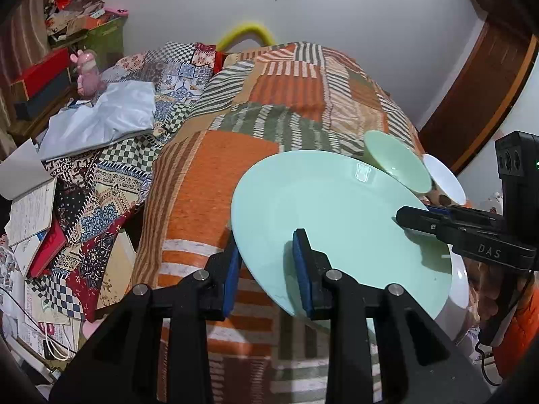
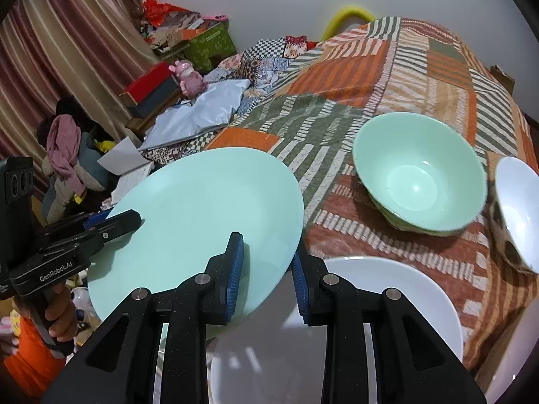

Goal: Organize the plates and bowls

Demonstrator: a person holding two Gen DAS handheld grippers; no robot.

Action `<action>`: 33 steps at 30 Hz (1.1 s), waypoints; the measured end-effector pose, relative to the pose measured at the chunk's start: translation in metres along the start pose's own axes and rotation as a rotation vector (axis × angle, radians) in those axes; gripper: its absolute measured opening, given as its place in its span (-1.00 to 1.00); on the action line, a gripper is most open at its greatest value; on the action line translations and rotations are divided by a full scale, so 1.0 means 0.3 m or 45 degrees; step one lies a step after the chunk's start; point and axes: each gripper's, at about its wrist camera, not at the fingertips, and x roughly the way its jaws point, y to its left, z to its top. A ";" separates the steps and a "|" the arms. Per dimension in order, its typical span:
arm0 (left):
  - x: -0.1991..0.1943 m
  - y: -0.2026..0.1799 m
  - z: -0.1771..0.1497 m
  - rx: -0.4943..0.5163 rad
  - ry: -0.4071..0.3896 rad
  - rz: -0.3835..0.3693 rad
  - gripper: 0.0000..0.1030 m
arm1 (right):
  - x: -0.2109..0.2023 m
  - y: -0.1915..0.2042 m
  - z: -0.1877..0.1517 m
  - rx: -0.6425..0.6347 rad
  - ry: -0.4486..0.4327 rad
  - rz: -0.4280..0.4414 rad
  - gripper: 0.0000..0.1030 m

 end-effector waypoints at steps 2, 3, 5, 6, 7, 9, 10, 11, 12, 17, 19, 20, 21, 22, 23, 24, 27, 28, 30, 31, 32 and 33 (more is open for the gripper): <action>-0.019 -0.022 -0.005 0.009 -0.010 -0.003 -0.43 | -0.022 -0.003 -0.008 0.001 -0.014 0.000 -0.50; -0.028 -0.034 -0.009 0.015 -0.014 -0.005 -0.43 | -0.032 -0.004 -0.011 0.001 -0.020 -0.001 -0.50; -0.045 -0.061 -0.016 0.027 -0.021 -0.006 -0.43 | -0.054 -0.011 -0.023 0.000 -0.036 -0.005 -0.50; -0.050 -0.071 -0.018 0.032 -0.024 -0.007 -0.43 | -0.065 -0.015 -0.029 0.000 -0.043 -0.006 -0.50; -0.055 -0.080 -0.021 0.036 -0.026 -0.008 -0.43 | -0.075 -0.018 -0.035 0.000 -0.049 -0.007 -0.50; -0.066 -0.101 -0.026 0.042 -0.029 -0.013 -0.43 | -0.093 -0.027 -0.048 0.000 -0.060 -0.009 -0.50; -0.068 -0.109 -0.030 0.045 -0.030 -0.015 -0.43 | -0.104 -0.032 -0.056 0.000 -0.066 -0.012 -0.50; -0.072 -0.122 -0.035 0.049 -0.029 -0.019 -0.43 | -0.112 -0.033 -0.061 0.000 -0.070 -0.014 -0.50; -0.074 -0.131 -0.038 0.053 -0.028 -0.021 -0.43 | -0.122 -0.038 -0.068 0.000 -0.076 -0.017 -0.50; -0.084 -0.181 -0.058 0.062 -0.025 -0.040 -0.43 | -0.161 -0.060 -0.102 0.011 -0.098 -0.028 -0.50; -0.087 -0.198 -0.066 0.066 -0.024 -0.044 -0.43 | -0.173 -0.068 -0.116 0.020 -0.104 -0.029 -0.50; -0.088 -0.207 -0.072 0.068 -0.023 -0.047 -0.43 | -0.179 -0.072 -0.121 0.025 -0.106 -0.029 -0.50; -0.088 -0.213 -0.076 0.070 -0.022 -0.049 -0.43 | -0.184 -0.078 -0.129 0.030 -0.108 -0.029 -0.50; -0.087 -0.220 -0.080 0.071 -0.020 -0.051 -0.43 | -0.189 -0.084 -0.136 0.033 -0.109 -0.030 -0.50; -0.086 -0.227 -0.085 0.072 -0.017 -0.055 -0.43 | -0.195 -0.088 -0.143 0.035 -0.110 -0.031 -0.50; -0.084 -0.235 -0.090 0.072 -0.013 -0.057 -0.43 | -0.199 -0.092 -0.148 0.039 -0.111 -0.031 -0.50; -0.081 -0.257 -0.103 0.075 -0.006 -0.065 -0.43 | -0.215 -0.106 -0.170 0.048 -0.115 -0.033 -0.50; -0.079 -0.263 -0.106 0.076 -0.003 -0.067 -0.43 | -0.219 -0.109 -0.176 0.051 -0.117 -0.033 -0.50; -0.076 -0.279 -0.114 0.079 0.002 -0.073 -0.43 | -0.230 -0.118 -0.190 0.058 -0.120 -0.035 -0.50; -0.074 -0.285 -0.117 0.081 0.005 -0.076 -0.43 | -0.236 -0.123 -0.197 0.063 -0.122 -0.037 -0.50; -0.072 -0.296 -0.121 0.083 0.009 -0.078 -0.43 | -0.240 -0.129 -0.204 0.068 -0.123 -0.039 -0.50; -0.069 -0.302 -0.124 0.086 0.012 -0.078 -0.43 | -0.242 -0.132 -0.210 0.072 -0.123 -0.039 -0.50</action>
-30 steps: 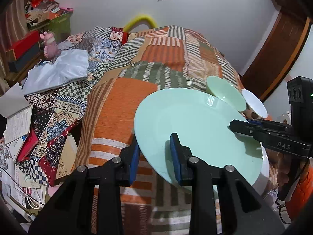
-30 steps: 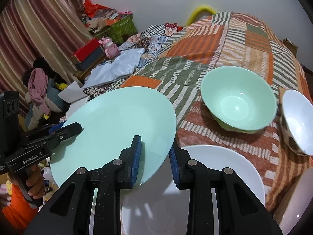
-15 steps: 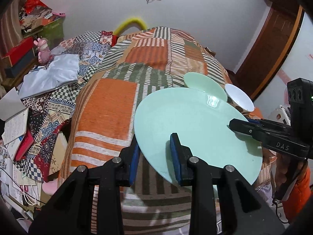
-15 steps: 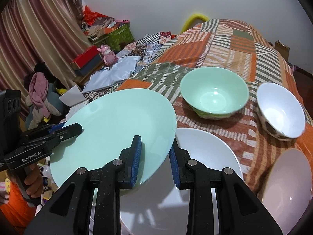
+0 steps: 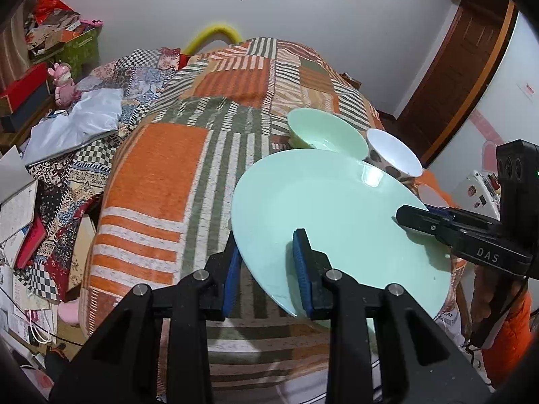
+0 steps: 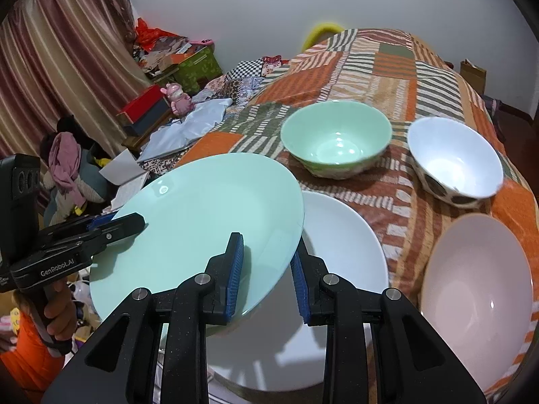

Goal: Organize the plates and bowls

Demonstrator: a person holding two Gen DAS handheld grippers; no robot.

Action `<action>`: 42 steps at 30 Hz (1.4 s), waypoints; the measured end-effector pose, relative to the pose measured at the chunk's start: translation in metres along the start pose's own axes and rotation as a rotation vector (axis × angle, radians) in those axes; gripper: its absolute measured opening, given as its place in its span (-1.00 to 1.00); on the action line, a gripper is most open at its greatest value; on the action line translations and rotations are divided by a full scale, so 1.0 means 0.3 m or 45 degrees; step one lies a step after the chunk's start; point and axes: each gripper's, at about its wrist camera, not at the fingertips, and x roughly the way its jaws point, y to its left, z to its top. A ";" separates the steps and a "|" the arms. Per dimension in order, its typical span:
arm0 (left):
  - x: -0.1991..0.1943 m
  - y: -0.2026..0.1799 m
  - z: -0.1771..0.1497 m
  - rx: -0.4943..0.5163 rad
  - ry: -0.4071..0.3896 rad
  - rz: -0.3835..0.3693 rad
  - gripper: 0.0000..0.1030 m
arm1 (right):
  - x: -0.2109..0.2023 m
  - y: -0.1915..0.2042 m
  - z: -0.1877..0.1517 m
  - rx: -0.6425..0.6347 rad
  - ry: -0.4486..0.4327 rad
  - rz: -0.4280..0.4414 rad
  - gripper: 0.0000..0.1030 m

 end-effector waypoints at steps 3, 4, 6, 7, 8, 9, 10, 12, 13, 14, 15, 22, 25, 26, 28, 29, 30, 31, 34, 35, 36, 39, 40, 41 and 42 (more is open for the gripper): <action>0.012 -0.022 -0.009 0.006 0.012 0.001 -0.43 | -0.009 -0.022 -0.019 0.016 0.003 -0.001 -0.50; 0.017 -0.030 -0.013 0.008 0.017 0.000 -0.43 | -0.011 -0.027 -0.023 0.021 0.004 -0.001 -0.50; 0.025 -0.039 -0.021 0.009 0.026 -0.003 -0.43 | -0.017 -0.035 -0.033 0.031 0.006 -0.001 -0.50; 0.029 -0.043 -0.024 0.009 0.030 -0.004 -0.43 | -0.019 -0.040 -0.039 0.036 0.007 0.000 -0.50; 0.036 -0.049 -0.029 0.007 0.036 -0.006 -0.43 | -0.020 -0.043 -0.043 0.041 0.008 0.000 -0.50; 0.041 -0.052 -0.033 0.006 0.040 -0.008 -0.43 | -0.022 -0.047 -0.048 0.046 0.008 0.000 -0.50; 0.046 -0.056 -0.036 0.005 0.045 -0.010 -0.43 | -0.023 -0.053 -0.054 0.051 0.009 -0.001 -0.50; 0.059 -0.062 -0.045 0.004 0.056 -0.013 -0.43 | -0.024 -0.064 -0.069 0.065 0.013 0.000 -0.50; 0.065 -0.065 -0.051 0.004 0.062 -0.014 -0.43 | -0.023 -0.068 -0.074 0.070 0.016 0.001 -0.50; 0.071 -0.067 -0.055 0.003 0.068 -0.015 -0.43 | -0.022 -0.073 -0.081 0.077 0.020 0.001 -0.50; 0.078 -0.069 -0.061 0.001 0.076 -0.016 -0.43 | -0.021 -0.077 -0.086 0.082 0.022 0.001 -0.50; 0.119 -0.064 -0.090 -0.011 0.117 -0.026 -0.43 | -0.011 -0.082 -0.123 0.104 0.031 -0.026 -0.50; 0.132 -0.057 -0.097 -0.021 0.123 -0.023 -0.43 | -0.007 -0.075 -0.132 0.103 0.029 -0.041 -0.50; 0.136 -0.053 -0.098 -0.025 0.126 -0.025 -0.43 | -0.005 -0.074 -0.136 0.103 0.029 -0.044 -0.50; 0.144 -0.045 -0.100 -0.032 0.131 -0.025 -0.43 | 0.000 -0.079 -0.136 0.114 0.031 -0.042 -0.51; 0.149 -0.042 -0.101 -0.036 0.134 -0.027 -0.43 | 0.003 -0.078 -0.135 0.119 0.032 -0.041 -0.51; 0.153 -0.041 -0.101 -0.039 0.137 -0.028 -0.43 | 0.005 -0.079 -0.136 0.125 0.031 -0.043 -0.50; 0.156 -0.040 -0.102 -0.041 0.139 -0.030 -0.43 | 0.007 -0.081 -0.137 0.130 0.029 -0.047 -0.50; 0.172 -0.039 -0.101 -0.048 0.148 -0.037 -0.43 | 0.012 -0.085 -0.137 0.142 0.027 -0.058 -0.50; 0.176 -0.039 -0.101 -0.047 0.149 -0.037 -0.43 | 0.014 -0.085 -0.137 0.142 0.025 -0.063 -0.50; 0.182 -0.040 -0.099 -0.047 0.150 -0.037 -0.43 | 0.015 -0.088 -0.138 0.146 0.021 -0.069 -0.51; 0.196 -0.042 -0.093 -0.043 0.152 -0.037 -0.44 | 0.015 -0.091 -0.142 0.162 0.016 -0.075 -0.51; 0.202 -0.043 -0.090 -0.041 0.153 -0.037 -0.44 | 0.016 -0.098 -0.143 0.173 0.016 -0.074 -0.51; 0.205 -0.044 -0.089 -0.040 0.155 -0.037 -0.44 | 0.017 -0.097 -0.146 0.179 0.017 -0.074 -0.51; 0.210 -0.046 -0.087 -0.038 0.158 -0.039 -0.44 | 0.018 -0.103 -0.148 0.188 0.016 -0.078 -0.51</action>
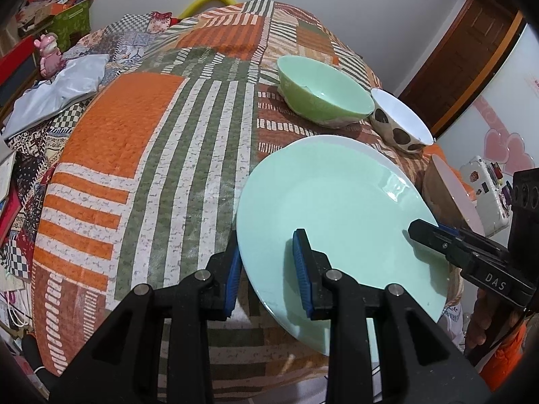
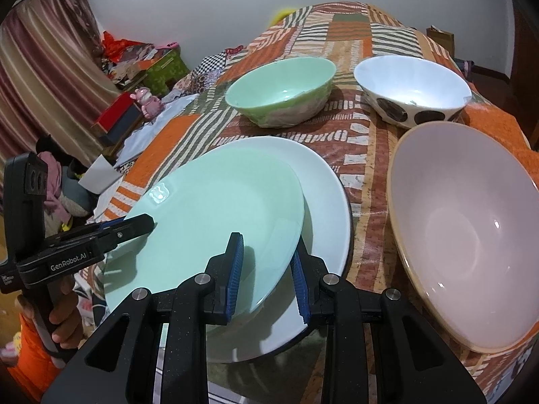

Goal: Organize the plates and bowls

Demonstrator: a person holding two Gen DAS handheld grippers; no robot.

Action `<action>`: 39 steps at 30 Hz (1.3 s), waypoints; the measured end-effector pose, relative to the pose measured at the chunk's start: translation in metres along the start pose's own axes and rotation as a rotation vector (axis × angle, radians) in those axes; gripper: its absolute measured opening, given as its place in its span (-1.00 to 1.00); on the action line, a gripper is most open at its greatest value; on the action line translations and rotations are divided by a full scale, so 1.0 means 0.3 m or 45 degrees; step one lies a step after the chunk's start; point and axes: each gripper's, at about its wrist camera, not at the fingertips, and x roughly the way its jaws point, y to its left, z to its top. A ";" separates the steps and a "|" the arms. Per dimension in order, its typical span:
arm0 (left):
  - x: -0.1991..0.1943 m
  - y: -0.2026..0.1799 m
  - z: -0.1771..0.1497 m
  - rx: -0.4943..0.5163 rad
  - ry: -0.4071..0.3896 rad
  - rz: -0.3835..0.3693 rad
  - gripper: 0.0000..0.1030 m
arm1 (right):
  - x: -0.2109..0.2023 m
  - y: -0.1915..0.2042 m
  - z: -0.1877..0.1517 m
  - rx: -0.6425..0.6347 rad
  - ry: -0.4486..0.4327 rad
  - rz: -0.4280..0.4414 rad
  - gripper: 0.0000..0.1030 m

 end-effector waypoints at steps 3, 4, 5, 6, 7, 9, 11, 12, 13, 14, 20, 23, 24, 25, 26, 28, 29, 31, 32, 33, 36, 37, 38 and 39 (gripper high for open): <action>0.015 -0.005 0.004 0.004 0.012 -0.003 -0.44 | 0.005 -0.010 -0.001 0.020 0.002 -0.007 -0.51; 0.019 -0.007 0.005 0.005 0.015 -0.004 -0.44 | 0.006 -0.015 -0.001 0.032 0.001 -0.005 -0.51; 0.025 -0.009 0.006 0.005 0.019 -0.001 -0.44 | 0.005 -0.017 -0.001 0.041 -0.003 0.002 -0.51; 0.031 -0.011 0.007 0.006 0.021 0.001 -0.44 | 0.003 -0.017 -0.002 0.043 -0.005 0.005 -0.51; 0.036 -0.010 0.008 0.001 0.024 -0.004 -0.43 | 0.000 -0.017 -0.002 0.047 -0.008 0.005 -0.51; 0.041 -0.008 0.011 -0.005 0.026 -0.008 -0.43 | -0.003 -0.016 -0.004 0.046 -0.012 0.003 -0.51; 0.042 -0.007 0.011 -0.006 0.027 -0.008 -0.43 | -0.005 -0.016 -0.005 0.041 -0.014 0.002 -0.51; 0.042 -0.007 0.011 -0.005 0.026 -0.007 -0.43 | -0.005 -0.016 -0.006 0.038 -0.014 0.001 -0.52; 0.044 -0.007 0.011 -0.004 0.026 -0.006 -0.43 | -0.007 -0.014 -0.007 0.034 -0.015 -0.003 -0.53; 0.046 -0.009 0.011 0.002 0.026 0.001 -0.44 | -0.009 -0.013 -0.007 0.032 -0.016 -0.009 -0.53; 0.051 -0.020 0.011 0.028 0.020 0.032 -0.44 | -0.026 -0.022 -0.010 0.026 -0.020 -0.025 -0.54; 0.052 -0.019 0.011 0.027 0.022 0.031 -0.44 | -0.033 -0.025 -0.015 0.023 -0.018 -0.018 -0.54; 0.051 -0.020 0.011 0.028 0.020 0.034 -0.44 | -0.036 -0.026 -0.016 0.020 -0.019 -0.019 -0.54; 0.048 -0.022 0.010 0.033 0.016 0.038 -0.44 | -0.040 -0.026 -0.018 0.016 -0.022 -0.024 -0.54; 0.043 -0.025 0.009 0.040 0.011 0.043 -0.44 | -0.043 -0.023 -0.019 0.013 -0.027 -0.032 -0.54; 0.029 -0.033 0.007 0.057 -0.003 0.055 -0.44 | -0.050 -0.023 -0.023 0.011 -0.032 -0.037 -0.54; 0.019 -0.038 0.006 0.065 -0.012 0.061 -0.44 | -0.054 -0.024 -0.024 0.012 -0.036 -0.038 -0.54; 0.002 -0.046 0.007 0.078 -0.028 0.071 -0.44 | -0.060 -0.026 -0.024 0.015 -0.041 -0.039 -0.53; -0.010 -0.050 0.007 0.085 -0.039 0.077 -0.44 | -0.065 -0.025 -0.023 0.017 -0.045 -0.042 -0.53; -0.020 -0.054 0.006 0.089 -0.046 0.080 -0.44 | -0.071 -0.025 -0.025 0.015 -0.050 -0.046 -0.53; -0.056 -0.068 0.002 0.108 -0.075 0.085 -0.44 | -0.100 -0.015 -0.029 -0.013 -0.088 -0.085 -0.52; -0.066 -0.075 0.001 0.116 -0.083 0.086 -0.44 | -0.113 -0.010 -0.027 -0.031 -0.106 -0.102 -0.52; -0.078 -0.083 -0.001 0.126 -0.092 0.086 -0.44 | -0.120 -0.009 -0.025 -0.036 -0.109 -0.101 -0.52; -0.089 -0.093 -0.003 0.136 -0.100 0.085 -0.44 | -0.130 -0.009 -0.023 -0.038 -0.112 -0.094 -0.52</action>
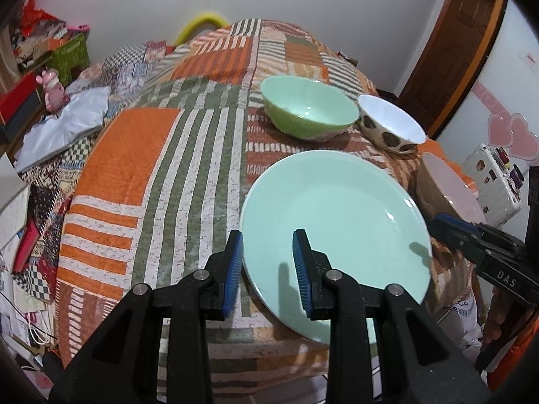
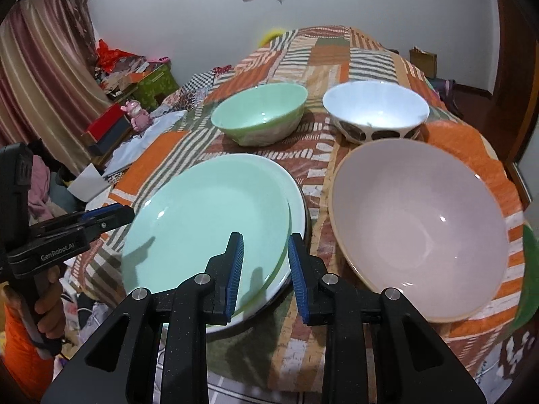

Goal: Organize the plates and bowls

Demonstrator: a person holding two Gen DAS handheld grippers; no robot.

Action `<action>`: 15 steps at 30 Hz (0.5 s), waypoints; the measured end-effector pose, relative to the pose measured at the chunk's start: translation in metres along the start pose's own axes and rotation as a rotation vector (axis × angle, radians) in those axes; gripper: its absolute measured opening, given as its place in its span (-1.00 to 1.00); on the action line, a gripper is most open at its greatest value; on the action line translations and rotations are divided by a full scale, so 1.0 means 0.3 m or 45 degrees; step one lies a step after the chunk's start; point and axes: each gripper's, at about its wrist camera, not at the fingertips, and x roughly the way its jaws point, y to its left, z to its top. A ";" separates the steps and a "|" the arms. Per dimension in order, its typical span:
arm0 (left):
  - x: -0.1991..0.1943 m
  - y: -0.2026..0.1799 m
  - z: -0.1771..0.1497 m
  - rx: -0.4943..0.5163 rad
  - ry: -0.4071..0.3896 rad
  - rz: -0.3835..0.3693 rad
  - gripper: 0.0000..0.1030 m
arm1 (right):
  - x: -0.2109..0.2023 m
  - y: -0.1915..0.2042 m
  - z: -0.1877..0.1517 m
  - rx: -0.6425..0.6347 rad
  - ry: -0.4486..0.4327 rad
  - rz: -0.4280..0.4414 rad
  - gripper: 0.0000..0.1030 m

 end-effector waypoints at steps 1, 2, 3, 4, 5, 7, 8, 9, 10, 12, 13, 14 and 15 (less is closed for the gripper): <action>-0.010 -0.009 0.000 0.007 -0.006 -0.002 -0.44 | -0.009 -0.001 0.002 0.000 -0.004 0.007 -0.51; -0.020 -0.020 0.001 0.014 -0.014 -0.006 -0.44 | -0.017 0.000 0.002 -0.004 -0.010 0.010 -0.51; -0.032 -0.032 0.000 0.021 -0.022 -0.010 -0.43 | -0.029 0.002 0.005 -0.012 -0.020 0.012 -0.51; -0.041 -0.041 0.001 0.025 -0.028 -0.014 -0.44 | -0.036 0.004 0.006 -0.017 -0.028 0.012 -0.51; -0.052 -0.051 0.003 0.030 -0.034 -0.019 -0.43 | -0.046 0.006 0.007 -0.022 -0.038 0.011 -0.51; -0.071 -0.075 0.010 0.044 -0.048 -0.026 -0.43 | -0.066 0.008 0.014 -0.032 -0.060 0.009 -0.51; -0.084 -0.091 0.015 0.054 -0.059 -0.029 -0.42 | -0.080 0.008 0.018 -0.036 -0.074 0.006 -0.51; -0.093 -0.101 0.018 0.061 -0.067 -0.031 -0.40 | -0.087 0.006 0.022 -0.039 -0.082 0.005 -0.51; -0.105 -0.117 0.024 0.070 -0.079 -0.036 -0.36 | -0.100 0.002 0.029 -0.042 -0.096 0.001 -0.47; -0.123 -0.139 0.034 0.080 -0.098 -0.042 -0.24 | -0.125 -0.011 0.041 -0.043 -0.128 -0.013 -0.36; -0.131 -0.150 0.040 0.085 -0.110 -0.043 -0.14 | -0.140 -0.022 0.047 -0.040 -0.148 -0.023 -0.28; -0.141 -0.164 0.047 0.092 -0.126 -0.042 -0.08 | -0.155 -0.032 0.051 -0.036 -0.165 -0.032 -0.24; -0.150 -0.181 0.054 0.102 -0.142 -0.040 -0.05 | -0.170 -0.050 0.058 -0.029 -0.186 -0.044 -0.17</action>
